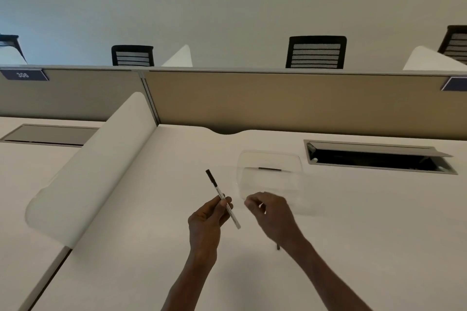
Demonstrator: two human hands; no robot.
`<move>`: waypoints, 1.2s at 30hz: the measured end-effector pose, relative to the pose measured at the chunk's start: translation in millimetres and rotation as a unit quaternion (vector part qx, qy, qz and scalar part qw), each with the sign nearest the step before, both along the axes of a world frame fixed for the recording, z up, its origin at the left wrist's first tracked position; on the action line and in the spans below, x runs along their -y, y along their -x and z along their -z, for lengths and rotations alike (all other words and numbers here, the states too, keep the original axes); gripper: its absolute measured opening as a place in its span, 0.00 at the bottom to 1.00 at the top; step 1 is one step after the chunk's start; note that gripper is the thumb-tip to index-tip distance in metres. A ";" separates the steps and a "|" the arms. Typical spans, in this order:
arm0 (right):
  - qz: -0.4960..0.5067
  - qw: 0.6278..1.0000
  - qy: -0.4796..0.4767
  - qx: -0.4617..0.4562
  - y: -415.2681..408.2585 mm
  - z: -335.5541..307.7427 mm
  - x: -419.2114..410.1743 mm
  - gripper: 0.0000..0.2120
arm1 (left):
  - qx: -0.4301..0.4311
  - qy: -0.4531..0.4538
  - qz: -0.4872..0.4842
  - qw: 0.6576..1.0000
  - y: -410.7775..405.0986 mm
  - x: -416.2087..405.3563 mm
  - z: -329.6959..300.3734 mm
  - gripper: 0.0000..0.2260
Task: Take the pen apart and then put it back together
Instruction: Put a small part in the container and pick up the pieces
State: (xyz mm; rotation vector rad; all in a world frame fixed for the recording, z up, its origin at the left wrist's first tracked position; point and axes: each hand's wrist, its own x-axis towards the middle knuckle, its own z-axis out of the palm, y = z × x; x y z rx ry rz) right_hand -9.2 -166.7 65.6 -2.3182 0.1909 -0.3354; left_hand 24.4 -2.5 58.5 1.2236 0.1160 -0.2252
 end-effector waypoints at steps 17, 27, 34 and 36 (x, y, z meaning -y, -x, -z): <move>0.055 0.976 -0.206 -0.036 59.2 4.8 -28.0 0.03 | -0.070 -0.121 -0.044 0.989 46.5 -7.0 -13.9 0.04; 0.011 0.992 -0.117 -0.036 63.3 -1.1 -19.8 0.05 | 0.428 -0.433 0.112 0.785 53.7 -19.5 -8.1 0.19; -0.030 0.995 -0.086 -0.040 59.1 -11.0 -12.9 0.06 | 0.461 -0.449 0.168 0.746 43.9 -19.8 -2.3 0.12; -0.036 0.994 -0.088 -0.049 58.9 -11.0 -10.8 0.06 | 0.456 -0.435 0.156 0.761 42.5 -19.6 0.2 0.11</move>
